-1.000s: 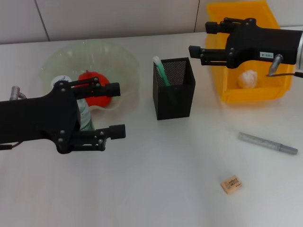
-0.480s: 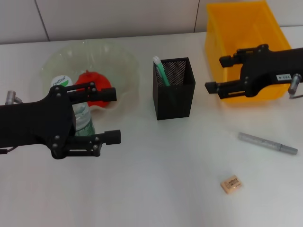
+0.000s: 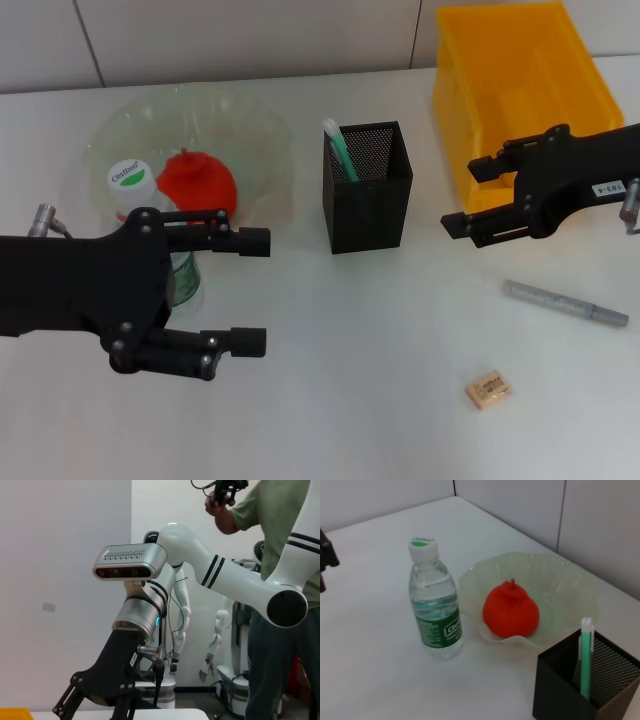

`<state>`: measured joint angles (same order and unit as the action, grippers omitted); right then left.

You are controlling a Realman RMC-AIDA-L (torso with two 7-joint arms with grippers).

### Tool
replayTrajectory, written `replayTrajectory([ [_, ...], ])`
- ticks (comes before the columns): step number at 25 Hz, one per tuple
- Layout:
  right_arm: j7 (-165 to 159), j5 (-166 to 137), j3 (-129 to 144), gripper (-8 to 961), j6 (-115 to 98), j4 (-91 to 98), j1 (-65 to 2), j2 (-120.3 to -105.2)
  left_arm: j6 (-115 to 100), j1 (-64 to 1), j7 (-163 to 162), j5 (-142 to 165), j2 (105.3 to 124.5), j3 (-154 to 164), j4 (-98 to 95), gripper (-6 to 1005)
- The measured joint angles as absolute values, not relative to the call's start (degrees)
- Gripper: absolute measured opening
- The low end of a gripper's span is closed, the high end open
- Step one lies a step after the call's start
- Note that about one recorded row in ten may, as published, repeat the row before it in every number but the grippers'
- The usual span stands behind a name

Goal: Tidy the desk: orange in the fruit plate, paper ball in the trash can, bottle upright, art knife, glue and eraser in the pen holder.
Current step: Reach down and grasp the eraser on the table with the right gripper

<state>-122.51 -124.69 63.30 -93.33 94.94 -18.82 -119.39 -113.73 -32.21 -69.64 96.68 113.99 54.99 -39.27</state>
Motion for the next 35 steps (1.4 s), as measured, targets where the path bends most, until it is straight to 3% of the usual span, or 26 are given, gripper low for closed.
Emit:
replayTrajectory([
  [3, -123.38, -124.9, 63.43, 764, -94.94, 95.15, -18.97, -119.4, -113.73, -33.5, -69.36, 96.68, 113.1, 54.93, -36.85, 786],
  [17, -132.03, -137.06, 71.65, 762, -101.84, 97.24, -22.19, -119.31, -112.46, -33.32, -66.33, 96.68, 112.38, 53.27, -31.46, 786],
  [35, -142.13, -145.49, 85.78, 762, -102.16, 92.0, -26.3, -119.25, -107.83, -30.81, -66.13, 96.61, 114.46, 52.13, -31.14, 786],
])
